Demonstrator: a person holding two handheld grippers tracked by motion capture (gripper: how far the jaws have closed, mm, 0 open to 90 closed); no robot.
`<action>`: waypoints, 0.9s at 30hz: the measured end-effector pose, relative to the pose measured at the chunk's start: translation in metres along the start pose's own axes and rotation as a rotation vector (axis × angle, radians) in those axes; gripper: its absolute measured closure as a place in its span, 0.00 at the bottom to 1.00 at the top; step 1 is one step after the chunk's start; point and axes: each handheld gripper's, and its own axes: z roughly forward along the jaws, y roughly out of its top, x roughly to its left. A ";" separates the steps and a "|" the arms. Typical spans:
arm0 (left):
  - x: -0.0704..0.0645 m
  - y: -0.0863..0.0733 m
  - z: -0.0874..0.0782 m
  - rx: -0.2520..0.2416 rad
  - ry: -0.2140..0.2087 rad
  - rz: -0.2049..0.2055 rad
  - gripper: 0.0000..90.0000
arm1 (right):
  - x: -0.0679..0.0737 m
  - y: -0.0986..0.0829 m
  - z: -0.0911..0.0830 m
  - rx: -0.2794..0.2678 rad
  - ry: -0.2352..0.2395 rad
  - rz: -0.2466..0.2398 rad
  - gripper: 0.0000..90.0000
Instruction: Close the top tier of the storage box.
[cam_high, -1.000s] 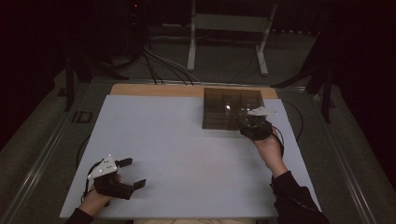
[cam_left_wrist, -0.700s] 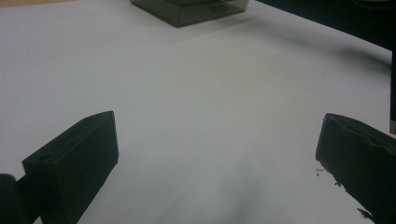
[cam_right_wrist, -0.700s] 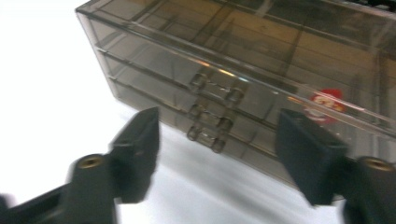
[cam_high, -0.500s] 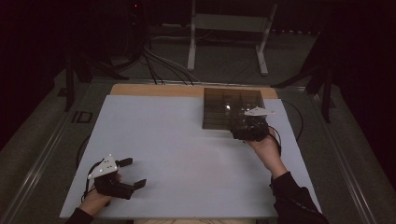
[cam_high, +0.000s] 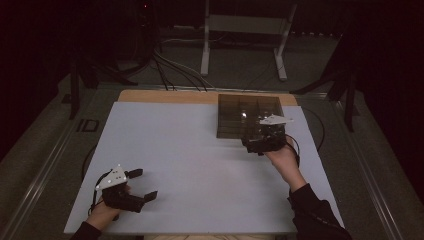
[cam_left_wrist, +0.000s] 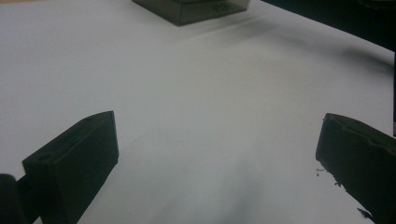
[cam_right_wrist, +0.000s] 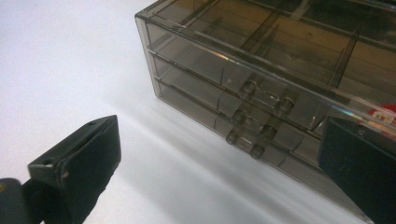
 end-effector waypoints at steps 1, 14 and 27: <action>0.000 0.000 0.000 0.001 -0.001 0.000 0.00 | 0.000 0.000 0.000 -0.002 -0.003 -0.004 0.00; 0.000 -0.001 0.001 0.002 -0.002 0.002 0.00 | 0.006 0.008 -0.002 -0.027 0.056 -0.031 0.00; -0.002 0.000 -0.002 -0.005 -0.004 0.012 0.00 | 0.020 0.012 -0.009 -0.042 0.115 -0.069 0.00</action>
